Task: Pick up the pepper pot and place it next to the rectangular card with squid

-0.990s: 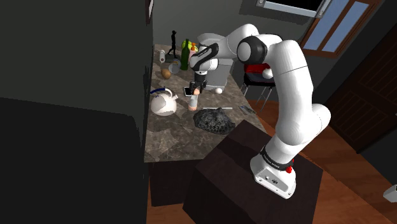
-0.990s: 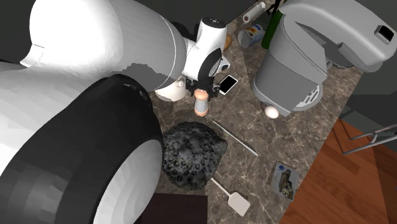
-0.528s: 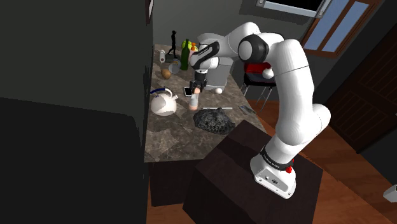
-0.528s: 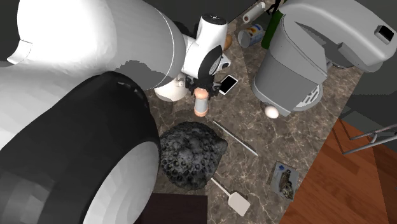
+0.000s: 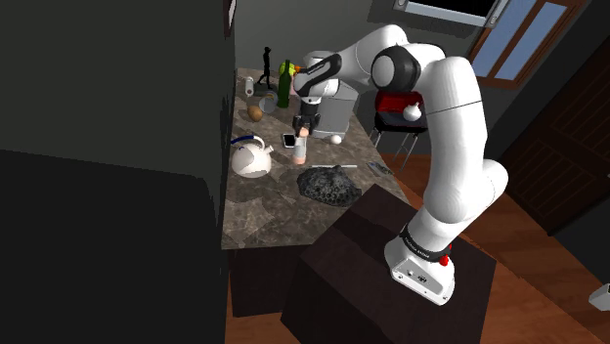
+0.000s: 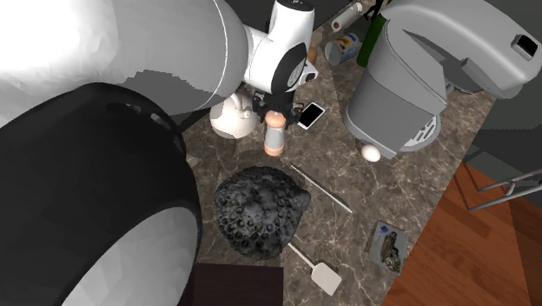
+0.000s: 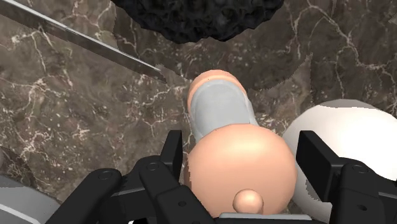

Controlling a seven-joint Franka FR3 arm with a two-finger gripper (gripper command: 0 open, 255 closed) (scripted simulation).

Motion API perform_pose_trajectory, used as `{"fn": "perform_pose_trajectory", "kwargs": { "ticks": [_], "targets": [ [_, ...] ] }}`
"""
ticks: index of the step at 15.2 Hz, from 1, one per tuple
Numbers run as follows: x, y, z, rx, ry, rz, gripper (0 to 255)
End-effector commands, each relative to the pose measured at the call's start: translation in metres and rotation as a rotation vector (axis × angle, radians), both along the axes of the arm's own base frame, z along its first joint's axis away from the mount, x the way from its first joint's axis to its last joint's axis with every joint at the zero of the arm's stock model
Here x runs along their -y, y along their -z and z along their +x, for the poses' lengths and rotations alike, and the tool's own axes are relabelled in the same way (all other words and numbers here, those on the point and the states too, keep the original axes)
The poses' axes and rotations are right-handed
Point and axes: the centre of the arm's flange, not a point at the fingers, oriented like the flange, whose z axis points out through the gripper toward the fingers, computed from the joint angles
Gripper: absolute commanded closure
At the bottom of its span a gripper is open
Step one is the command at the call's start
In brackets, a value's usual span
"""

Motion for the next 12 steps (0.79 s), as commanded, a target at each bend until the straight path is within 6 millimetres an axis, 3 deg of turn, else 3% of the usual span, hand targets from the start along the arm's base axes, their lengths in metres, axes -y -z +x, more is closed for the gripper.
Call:
{"fn": "perform_pose_trajectory", "kwargs": {
  "ticks": [1, 12],
  "targets": [
    [-0.001, -0.012, 0.000, 0.000, 0.000, 0.000, 255],
    [-0.001, -0.070, -0.001, 0.000, 0.000, 0.000, 255]
  ]
}}
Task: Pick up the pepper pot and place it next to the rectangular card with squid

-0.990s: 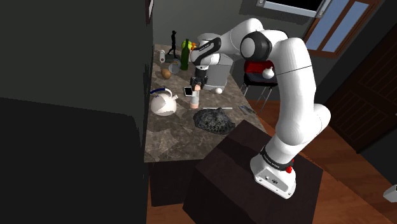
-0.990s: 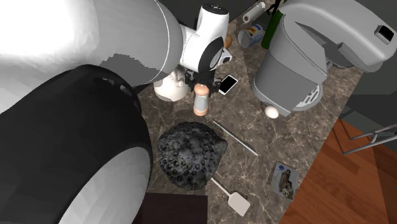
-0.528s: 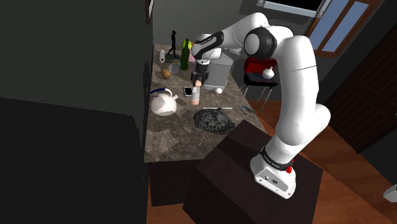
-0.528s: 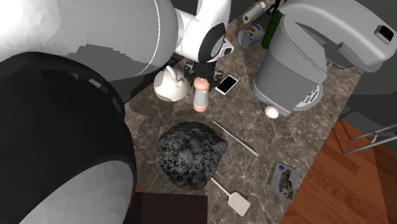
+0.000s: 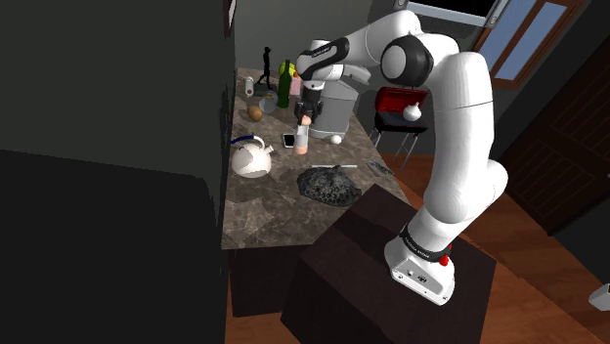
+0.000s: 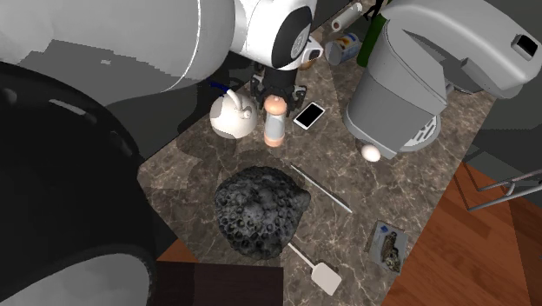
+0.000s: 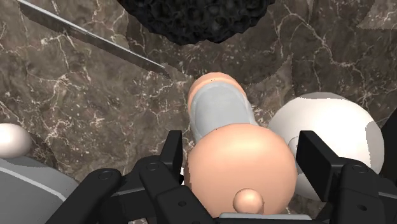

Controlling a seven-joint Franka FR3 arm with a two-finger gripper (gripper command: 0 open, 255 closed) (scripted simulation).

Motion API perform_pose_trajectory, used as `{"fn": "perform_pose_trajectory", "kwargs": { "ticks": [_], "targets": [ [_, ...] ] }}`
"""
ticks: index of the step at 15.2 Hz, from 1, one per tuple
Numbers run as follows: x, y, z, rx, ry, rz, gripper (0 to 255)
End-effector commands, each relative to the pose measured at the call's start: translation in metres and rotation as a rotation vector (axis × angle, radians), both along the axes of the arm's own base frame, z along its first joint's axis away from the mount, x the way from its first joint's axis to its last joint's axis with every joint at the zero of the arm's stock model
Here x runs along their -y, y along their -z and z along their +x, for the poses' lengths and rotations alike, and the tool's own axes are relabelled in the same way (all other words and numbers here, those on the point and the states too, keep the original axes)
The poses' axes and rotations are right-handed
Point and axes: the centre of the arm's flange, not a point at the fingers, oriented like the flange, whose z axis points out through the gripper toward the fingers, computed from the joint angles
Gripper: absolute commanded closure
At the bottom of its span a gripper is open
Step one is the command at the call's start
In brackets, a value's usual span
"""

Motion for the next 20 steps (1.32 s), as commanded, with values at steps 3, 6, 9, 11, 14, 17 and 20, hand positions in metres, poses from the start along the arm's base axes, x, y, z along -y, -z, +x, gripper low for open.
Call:
{"fn": "perform_pose_trajectory", "kwargs": {
  "ticks": [3, 6, 9, 11, 14, 17, 20],
  "targets": [
    [0.000, -0.021, 0.000, 0.000, 0.000, 0.000, 255],
    [0.000, -0.037, 0.000, 0.000, 0.000, 0.000, 255],
    [0.000, -0.053, 0.000, 0.000, 0.000, 0.000, 255],
    [0.000, -0.063, 0.000, 0.000, 0.000, 0.000, 255],
    [0.000, -0.079, 0.000, 0.000, 0.000, 0.000, 255],
    [0.000, -0.095, 0.000, 0.000, 0.000, 0.000, 255],
    [0.000, -0.111, 0.000, 0.000, 0.000, 0.000, 255]
  ]
}}
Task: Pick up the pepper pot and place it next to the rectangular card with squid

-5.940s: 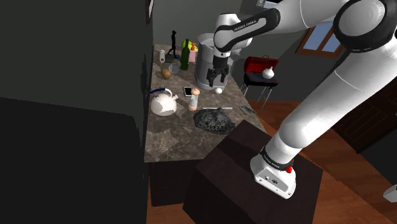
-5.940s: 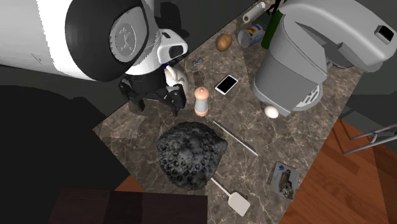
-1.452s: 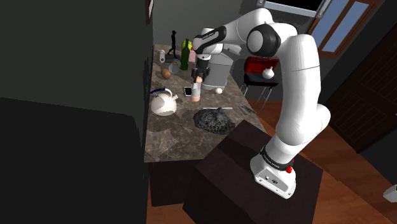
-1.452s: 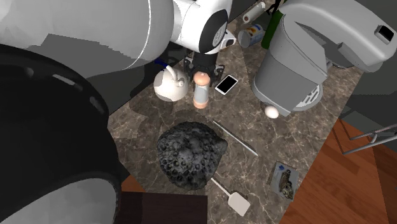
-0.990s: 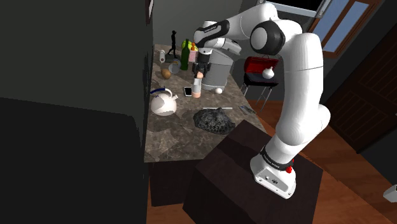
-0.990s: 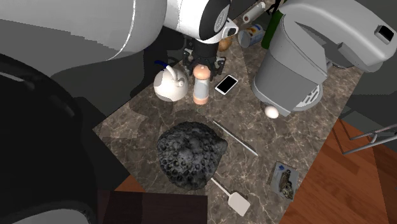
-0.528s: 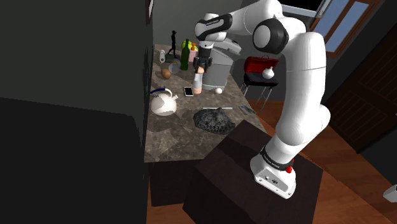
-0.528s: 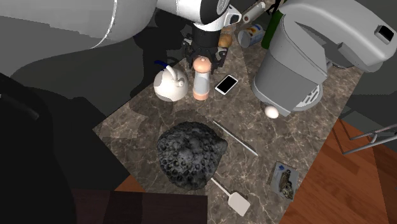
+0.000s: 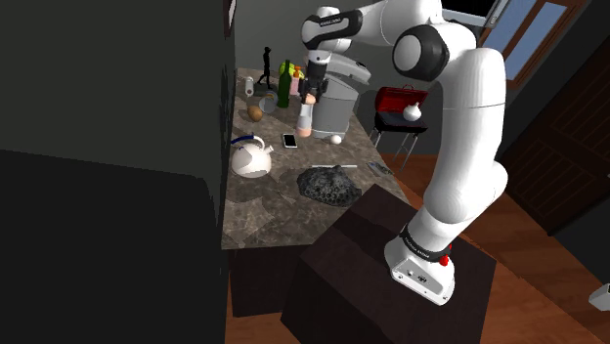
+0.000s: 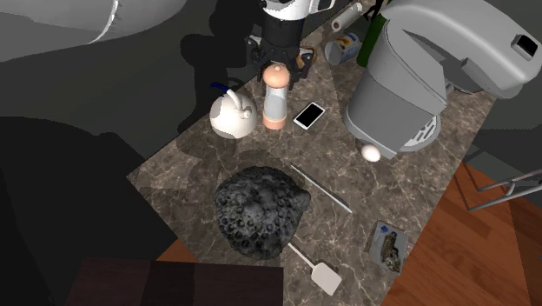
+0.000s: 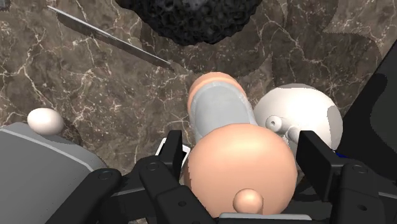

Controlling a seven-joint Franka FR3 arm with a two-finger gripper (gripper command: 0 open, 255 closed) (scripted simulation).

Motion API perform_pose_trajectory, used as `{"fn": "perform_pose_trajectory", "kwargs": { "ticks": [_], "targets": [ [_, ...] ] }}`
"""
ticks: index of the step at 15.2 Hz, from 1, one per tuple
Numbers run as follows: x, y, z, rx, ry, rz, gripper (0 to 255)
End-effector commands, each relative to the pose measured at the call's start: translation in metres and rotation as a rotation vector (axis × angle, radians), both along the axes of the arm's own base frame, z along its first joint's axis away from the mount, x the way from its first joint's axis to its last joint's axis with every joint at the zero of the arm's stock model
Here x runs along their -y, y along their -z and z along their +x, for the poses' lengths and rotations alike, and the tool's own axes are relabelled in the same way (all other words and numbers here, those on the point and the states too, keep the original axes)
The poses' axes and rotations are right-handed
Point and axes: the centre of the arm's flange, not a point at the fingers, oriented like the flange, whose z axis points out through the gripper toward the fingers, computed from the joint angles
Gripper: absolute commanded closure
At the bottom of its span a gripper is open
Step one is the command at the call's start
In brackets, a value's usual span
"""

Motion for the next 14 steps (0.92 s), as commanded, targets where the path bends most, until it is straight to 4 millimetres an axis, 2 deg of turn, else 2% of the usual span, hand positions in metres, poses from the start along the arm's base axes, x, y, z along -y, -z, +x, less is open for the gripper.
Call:
{"fn": "perform_pose_trajectory", "kwargs": {
  "ticks": [1, 7, 14],
  "targets": [
    [0.000, -0.011, 0.000, 0.000, 0.000, 0.000, 255],
    [0.000, -0.040, 0.000, 0.000, 0.000, 0.000, 255],
    [0.050, -0.041, -0.078, 0.000, 0.000, 0.000, 255]
  ]
}}
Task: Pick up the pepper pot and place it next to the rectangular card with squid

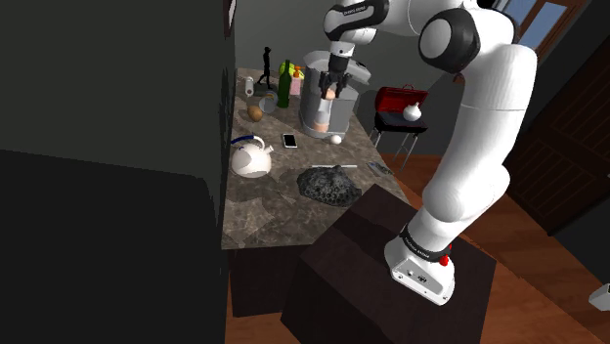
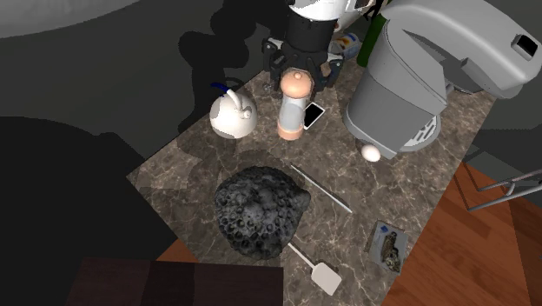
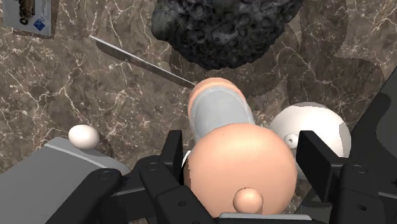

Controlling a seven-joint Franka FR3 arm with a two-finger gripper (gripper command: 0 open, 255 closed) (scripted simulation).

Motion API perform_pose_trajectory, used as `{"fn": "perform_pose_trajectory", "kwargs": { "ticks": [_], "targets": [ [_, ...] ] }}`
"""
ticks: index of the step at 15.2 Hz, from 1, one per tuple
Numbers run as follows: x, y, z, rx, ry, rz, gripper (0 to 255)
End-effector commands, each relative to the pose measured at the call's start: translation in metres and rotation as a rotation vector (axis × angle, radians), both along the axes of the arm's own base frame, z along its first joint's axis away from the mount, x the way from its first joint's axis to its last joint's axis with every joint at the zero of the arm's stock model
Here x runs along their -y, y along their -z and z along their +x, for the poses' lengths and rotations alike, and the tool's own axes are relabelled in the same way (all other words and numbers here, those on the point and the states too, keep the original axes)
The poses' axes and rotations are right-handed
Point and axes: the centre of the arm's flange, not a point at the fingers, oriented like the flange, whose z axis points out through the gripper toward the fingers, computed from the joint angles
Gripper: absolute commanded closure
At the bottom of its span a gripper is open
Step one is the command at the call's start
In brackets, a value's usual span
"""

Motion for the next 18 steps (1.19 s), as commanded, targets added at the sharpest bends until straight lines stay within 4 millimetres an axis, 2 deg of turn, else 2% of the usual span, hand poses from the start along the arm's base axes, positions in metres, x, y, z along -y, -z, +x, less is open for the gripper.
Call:
{"fn": "perform_pose_trajectory", "kwargs": {
  "ticks": [1, 18],
  "targets": [
    [0.014, 0.000, -0.023, 0.001, -0.001, 0.000, 255],
    [0.136, -0.001, -0.211, 0.001, -0.001, 0.000, 255]
  ]
}}
